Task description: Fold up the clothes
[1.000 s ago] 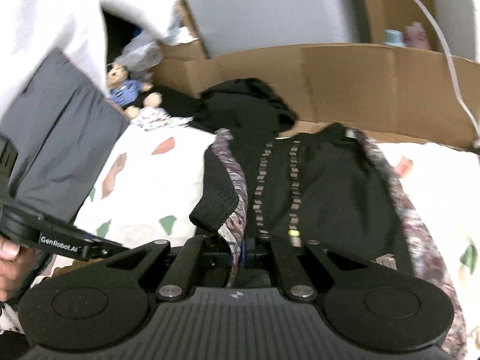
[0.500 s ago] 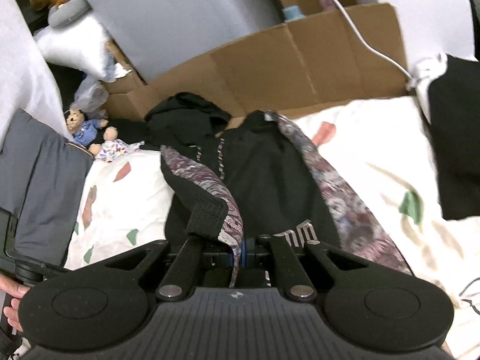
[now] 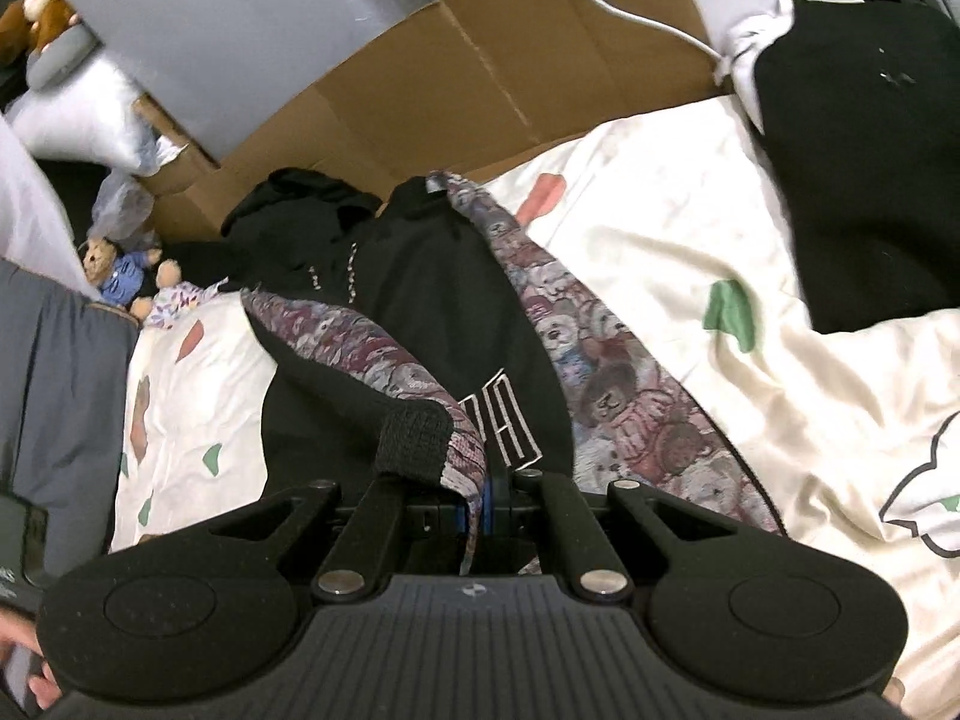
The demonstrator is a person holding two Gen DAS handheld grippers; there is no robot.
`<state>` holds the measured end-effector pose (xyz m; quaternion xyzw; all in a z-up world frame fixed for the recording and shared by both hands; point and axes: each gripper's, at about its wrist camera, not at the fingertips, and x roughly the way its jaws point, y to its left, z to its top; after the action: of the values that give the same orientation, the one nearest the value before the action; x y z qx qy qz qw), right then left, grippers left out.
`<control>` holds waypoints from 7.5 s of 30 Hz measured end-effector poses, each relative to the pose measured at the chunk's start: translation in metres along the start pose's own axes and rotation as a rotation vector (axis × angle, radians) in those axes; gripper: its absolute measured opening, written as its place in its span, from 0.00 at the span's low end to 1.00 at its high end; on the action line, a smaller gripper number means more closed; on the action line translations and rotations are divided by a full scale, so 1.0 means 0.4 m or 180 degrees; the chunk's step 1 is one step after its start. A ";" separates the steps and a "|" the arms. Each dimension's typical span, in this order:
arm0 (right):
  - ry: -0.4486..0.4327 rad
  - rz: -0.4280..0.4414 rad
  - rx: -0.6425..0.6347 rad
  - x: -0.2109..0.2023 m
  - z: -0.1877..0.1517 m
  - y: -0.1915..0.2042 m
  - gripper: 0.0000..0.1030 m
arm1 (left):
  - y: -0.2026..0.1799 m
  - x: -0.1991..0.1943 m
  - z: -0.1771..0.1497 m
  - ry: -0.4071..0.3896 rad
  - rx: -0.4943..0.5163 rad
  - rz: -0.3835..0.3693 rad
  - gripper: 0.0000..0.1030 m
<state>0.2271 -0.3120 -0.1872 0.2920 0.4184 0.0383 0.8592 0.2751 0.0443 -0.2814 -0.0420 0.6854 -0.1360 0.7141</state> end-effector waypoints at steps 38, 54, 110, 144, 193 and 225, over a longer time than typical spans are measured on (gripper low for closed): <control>0.0147 -0.0193 0.0833 -0.028 -0.010 -0.164 0.06 | -0.013 0.002 -0.044 -0.0029 -0.0303 -0.0569 0.04; 0.0409 -0.0490 0.0374 -0.073 0.016 -0.185 0.46 | 0.007 0.019 -0.061 0.0103 -0.0264 -0.0385 0.20; 0.0237 -0.0593 -0.0061 -0.046 0.024 -0.162 0.17 | 0.041 -0.162 0.168 -0.0490 -0.0168 -0.0058 0.29; -0.0166 -0.0228 -0.1344 0.155 0.033 0.167 0.45 | 0.184 -0.009 0.525 -0.1201 -0.0896 -0.0361 0.64; 0.0369 -0.0599 -0.1930 0.252 0.005 0.128 0.31 | -0.134 -0.135 0.778 -0.1249 0.0101 -0.0373 0.09; 0.0438 -0.0832 -0.0974 0.236 0.110 -0.009 0.45 | -0.175 -0.094 0.907 -0.1494 0.0368 -0.0308 0.61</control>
<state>0.3201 -0.3064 -0.2338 0.0982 0.4998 0.0095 0.8605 0.6239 -0.0592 -0.2070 -0.0643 0.4891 -0.1955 0.8476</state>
